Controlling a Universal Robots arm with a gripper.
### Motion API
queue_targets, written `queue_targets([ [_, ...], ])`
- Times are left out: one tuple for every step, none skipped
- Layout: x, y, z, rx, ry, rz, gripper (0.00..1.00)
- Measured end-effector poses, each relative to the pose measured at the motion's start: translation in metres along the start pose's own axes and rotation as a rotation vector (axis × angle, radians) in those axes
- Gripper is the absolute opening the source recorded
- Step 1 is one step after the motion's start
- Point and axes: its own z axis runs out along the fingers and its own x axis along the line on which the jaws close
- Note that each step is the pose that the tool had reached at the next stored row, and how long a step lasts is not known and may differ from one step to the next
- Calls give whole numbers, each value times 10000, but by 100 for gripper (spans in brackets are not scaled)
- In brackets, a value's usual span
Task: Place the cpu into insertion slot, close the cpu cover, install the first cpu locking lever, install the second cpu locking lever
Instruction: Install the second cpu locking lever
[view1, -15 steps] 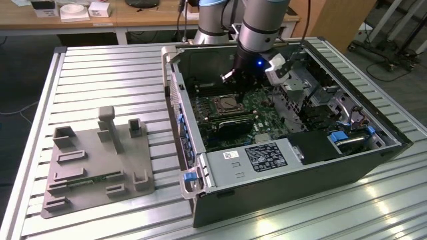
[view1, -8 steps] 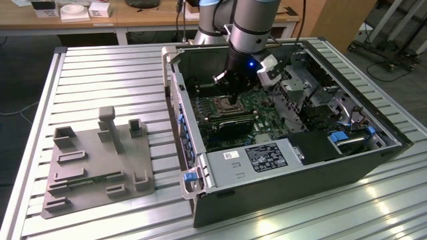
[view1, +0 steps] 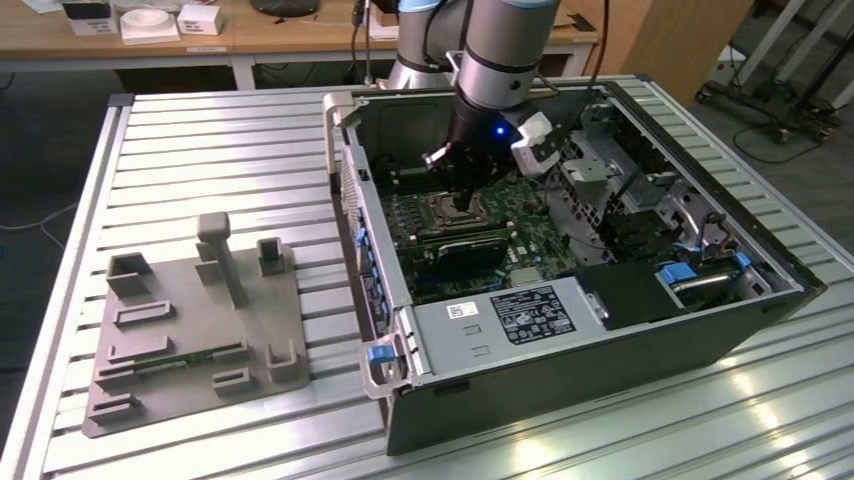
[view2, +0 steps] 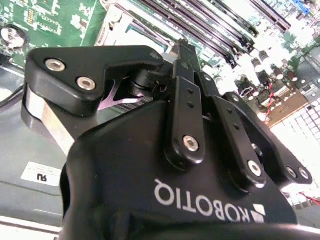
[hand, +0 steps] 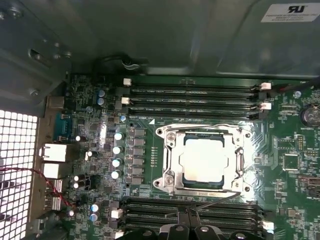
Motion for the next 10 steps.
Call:
queue_targets([
  [1, -1, 10, -1, 23, 1, 11],
  [1, -1, 20, -2, 45, 3, 11],
  [1, -2, 30, -1, 64, 4, 11],
  [2, -3, 41, -2, 82, 5, 11],
  [2, -4, 54, -2, 96, 6, 11],
  [2, -4, 64, -3, 105, 7, 11],
  [2, -5, 72, -3, 106, 7, 11],
  [2, -6, 79, -12, 107, 7, 11],
  [2, -6, 83, -28, 107, 6, 11],
  [2, -6, 88, -43, 106, 6, 11],
])
